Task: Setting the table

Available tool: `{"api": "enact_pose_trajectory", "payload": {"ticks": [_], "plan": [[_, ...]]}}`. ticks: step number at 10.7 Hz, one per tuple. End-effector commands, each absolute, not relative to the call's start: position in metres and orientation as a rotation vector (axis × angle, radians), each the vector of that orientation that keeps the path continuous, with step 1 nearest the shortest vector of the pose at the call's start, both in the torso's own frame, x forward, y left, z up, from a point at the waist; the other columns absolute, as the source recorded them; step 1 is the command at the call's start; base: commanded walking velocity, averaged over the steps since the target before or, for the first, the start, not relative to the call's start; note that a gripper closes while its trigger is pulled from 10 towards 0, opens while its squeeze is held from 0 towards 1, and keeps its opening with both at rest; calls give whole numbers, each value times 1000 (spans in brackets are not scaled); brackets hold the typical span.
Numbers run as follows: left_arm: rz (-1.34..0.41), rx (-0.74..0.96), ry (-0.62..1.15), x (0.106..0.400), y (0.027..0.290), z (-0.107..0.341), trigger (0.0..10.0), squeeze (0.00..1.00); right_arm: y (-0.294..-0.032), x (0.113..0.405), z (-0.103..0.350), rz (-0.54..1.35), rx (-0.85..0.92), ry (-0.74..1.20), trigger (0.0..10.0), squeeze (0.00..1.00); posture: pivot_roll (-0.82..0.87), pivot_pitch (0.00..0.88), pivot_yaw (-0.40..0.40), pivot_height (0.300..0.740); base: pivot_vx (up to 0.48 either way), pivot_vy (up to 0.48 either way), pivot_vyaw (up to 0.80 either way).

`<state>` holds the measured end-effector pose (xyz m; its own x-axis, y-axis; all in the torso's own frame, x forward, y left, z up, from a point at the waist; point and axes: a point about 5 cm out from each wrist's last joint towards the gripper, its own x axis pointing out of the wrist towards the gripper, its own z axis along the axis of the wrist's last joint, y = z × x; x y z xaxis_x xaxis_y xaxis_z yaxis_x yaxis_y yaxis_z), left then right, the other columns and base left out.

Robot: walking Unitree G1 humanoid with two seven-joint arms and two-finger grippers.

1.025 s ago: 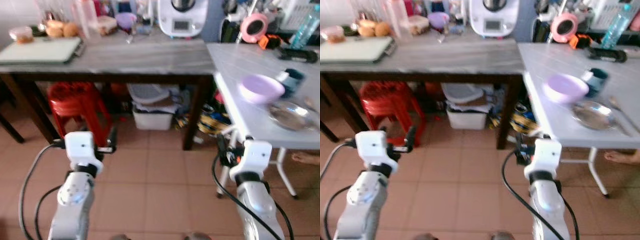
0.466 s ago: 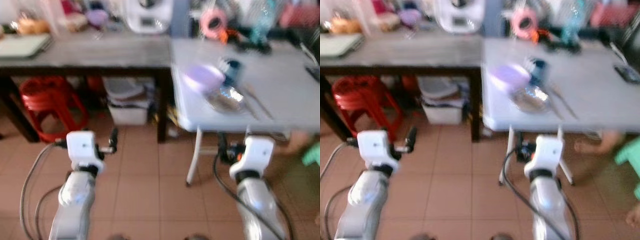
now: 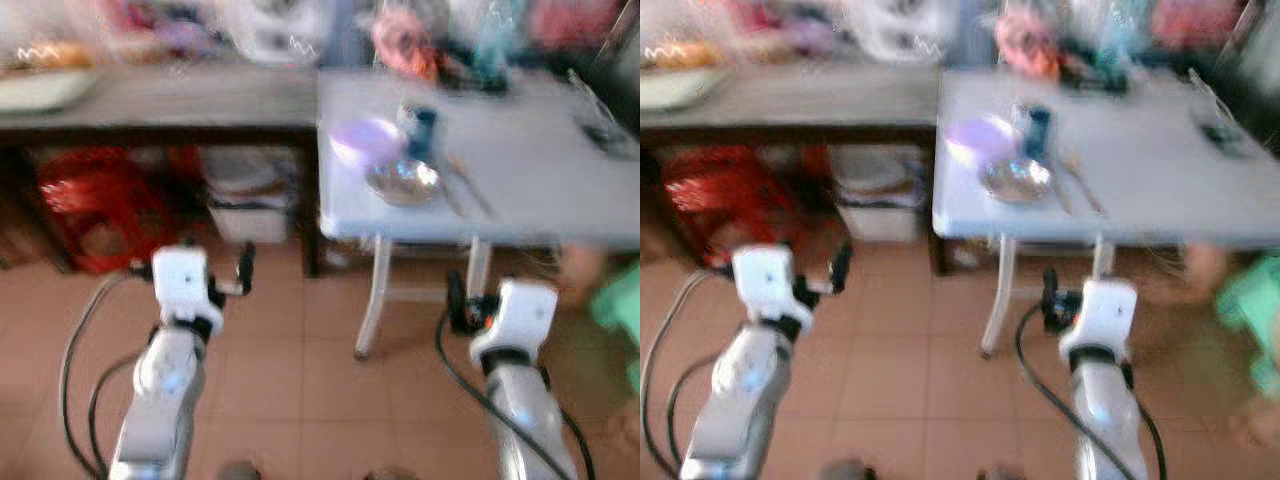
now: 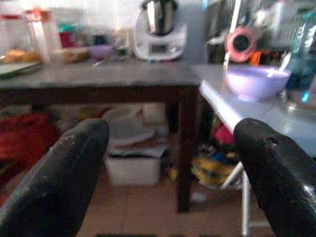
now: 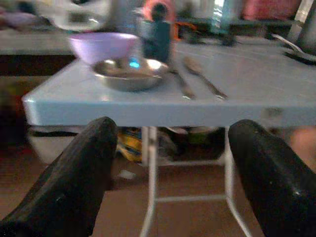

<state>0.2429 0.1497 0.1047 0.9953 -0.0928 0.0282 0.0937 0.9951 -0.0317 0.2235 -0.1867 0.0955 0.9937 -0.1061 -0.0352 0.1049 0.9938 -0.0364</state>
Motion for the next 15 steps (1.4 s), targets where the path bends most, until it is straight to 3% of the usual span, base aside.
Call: {"api": "enact_pose_trajectory", "payload": {"ticks": [1,15], "plan": [[-109,-22,-44,247,149,110,10000,0,-184,225,96,-97,-29,33,10000,0,14,0,26,740,289,0,0],[-137,-41,-52,247,143,110,10000,0,-181,228,99,-80,-38,21,10000,0,9,0,26,740,470,0,0]]}}
